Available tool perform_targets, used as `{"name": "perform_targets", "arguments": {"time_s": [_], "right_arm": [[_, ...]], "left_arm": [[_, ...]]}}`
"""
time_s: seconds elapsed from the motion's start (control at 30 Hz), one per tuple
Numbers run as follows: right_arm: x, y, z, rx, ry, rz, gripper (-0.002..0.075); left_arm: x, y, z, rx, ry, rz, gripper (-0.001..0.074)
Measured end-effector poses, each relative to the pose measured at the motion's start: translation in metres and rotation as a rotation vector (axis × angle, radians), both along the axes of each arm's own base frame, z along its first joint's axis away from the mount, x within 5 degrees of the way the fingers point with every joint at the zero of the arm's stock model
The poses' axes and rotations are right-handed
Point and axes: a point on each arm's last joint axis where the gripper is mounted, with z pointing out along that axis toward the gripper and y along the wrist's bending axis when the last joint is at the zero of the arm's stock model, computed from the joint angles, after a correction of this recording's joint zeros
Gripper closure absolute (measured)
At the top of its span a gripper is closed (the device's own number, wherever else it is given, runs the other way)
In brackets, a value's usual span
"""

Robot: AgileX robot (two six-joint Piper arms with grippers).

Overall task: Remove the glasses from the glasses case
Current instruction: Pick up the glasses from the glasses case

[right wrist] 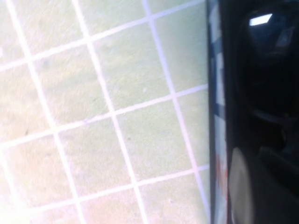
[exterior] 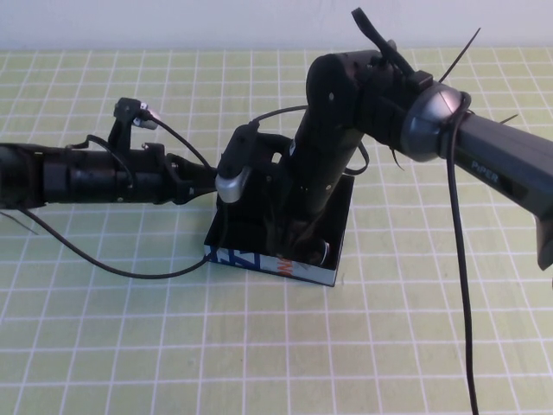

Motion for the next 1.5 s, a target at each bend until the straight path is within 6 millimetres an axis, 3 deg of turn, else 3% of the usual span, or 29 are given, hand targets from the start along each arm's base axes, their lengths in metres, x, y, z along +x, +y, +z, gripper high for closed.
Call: {"name": "perform_targets", "arguments": {"time_s": [0.23, 0.37, 0.6, 1.5], "right_arm": [[0.003, 0.001, 0.003, 0.007, -0.074, 0.093, 0.054], [0.007, 0.002, 0.004, 0.01, -0.126, 0.097, 0.0494], [0.01, 0.002, 0.004, 0.01, -0.162, 0.113, 0.0475], [0.019, 0.005, -0.029, -0.043, -0.153, 0.121, 0.0415]], "left_arm": [[0.0, 0.0, -0.006, -0.002, 0.026, 0.001, 0.0739], [0.0, 0.0, -0.007, -0.001, 0.027, 0.001, 0.0739], [0.0, 0.0, -0.009, 0.001, 0.032, -0.003, 0.0739], [-0.001, 0.0, -0.01, 0.021, 0.03, -0.021, 0.0739]]}}
